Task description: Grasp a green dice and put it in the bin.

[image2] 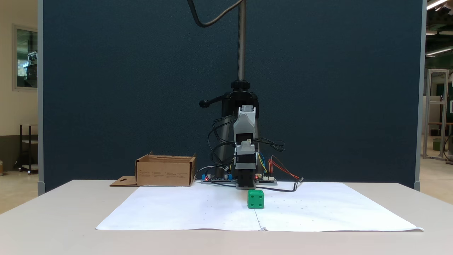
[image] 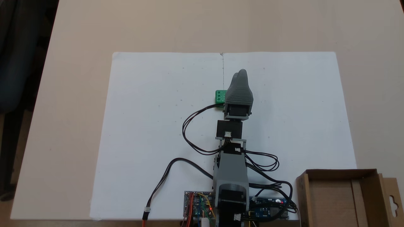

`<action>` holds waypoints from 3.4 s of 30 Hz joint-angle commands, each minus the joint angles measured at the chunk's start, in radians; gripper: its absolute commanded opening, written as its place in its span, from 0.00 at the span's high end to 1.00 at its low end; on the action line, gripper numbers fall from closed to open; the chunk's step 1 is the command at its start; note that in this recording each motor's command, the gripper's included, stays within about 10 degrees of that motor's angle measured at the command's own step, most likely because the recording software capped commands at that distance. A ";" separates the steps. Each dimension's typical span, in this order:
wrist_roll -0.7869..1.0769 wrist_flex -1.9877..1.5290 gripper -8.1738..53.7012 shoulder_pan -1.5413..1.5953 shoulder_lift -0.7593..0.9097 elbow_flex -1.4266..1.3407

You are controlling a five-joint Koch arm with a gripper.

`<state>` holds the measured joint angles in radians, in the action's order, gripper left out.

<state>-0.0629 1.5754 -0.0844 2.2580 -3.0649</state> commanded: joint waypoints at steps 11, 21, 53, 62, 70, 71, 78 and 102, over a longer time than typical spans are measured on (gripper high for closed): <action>0.072 0.052 0.14 -0.011 0.110 -0.066; 0.072 0.052 0.14 -0.011 0.110 -0.067; 0.074 0.021 0.18 0.000 0.112 -0.066; 0.080 -0.101 0.21 0.000 0.109 0.009; 0.078 -0.661 0.16 -0.012 0.107 0.299; 0.078 -0.727 0.16 -0.012 0.107 0.334; 0.075 -1.198 0.17 0.000 0.107 0.718; -0.020 -2.632 0.18 0.091 -0.302 1.568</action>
<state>-0.0644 -0.9465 0.0000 1.9497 -1.5693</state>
